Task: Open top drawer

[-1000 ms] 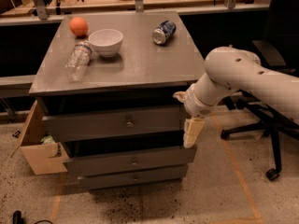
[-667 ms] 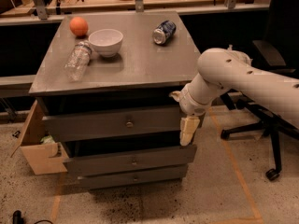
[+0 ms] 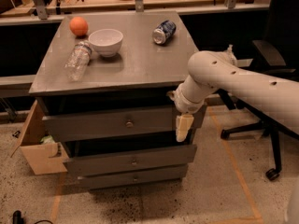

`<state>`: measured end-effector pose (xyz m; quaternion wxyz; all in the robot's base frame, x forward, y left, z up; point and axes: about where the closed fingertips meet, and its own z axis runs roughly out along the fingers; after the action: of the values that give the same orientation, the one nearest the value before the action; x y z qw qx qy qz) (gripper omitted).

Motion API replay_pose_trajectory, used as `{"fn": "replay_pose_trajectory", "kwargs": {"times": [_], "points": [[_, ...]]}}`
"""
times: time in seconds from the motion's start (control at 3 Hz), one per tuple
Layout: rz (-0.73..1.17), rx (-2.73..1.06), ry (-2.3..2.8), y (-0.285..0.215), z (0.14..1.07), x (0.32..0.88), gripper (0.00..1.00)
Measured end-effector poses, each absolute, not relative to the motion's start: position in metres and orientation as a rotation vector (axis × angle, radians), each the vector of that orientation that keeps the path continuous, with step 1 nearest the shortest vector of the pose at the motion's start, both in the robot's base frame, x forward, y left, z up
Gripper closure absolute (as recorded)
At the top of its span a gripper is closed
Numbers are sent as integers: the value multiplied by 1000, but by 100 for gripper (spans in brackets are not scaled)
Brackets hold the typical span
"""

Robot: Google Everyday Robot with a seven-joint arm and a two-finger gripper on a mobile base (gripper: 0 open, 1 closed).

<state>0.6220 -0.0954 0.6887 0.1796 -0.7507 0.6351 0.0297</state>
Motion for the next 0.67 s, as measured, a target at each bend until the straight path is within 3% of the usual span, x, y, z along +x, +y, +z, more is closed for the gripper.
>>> {"fn": "replay_pose_trajectory", "kwargs": {"times": [0.33,0.67], "points": [[69,-2115,1820,-94,673,633,16],[79,-2113,1826,-91,661,638,39]]}}
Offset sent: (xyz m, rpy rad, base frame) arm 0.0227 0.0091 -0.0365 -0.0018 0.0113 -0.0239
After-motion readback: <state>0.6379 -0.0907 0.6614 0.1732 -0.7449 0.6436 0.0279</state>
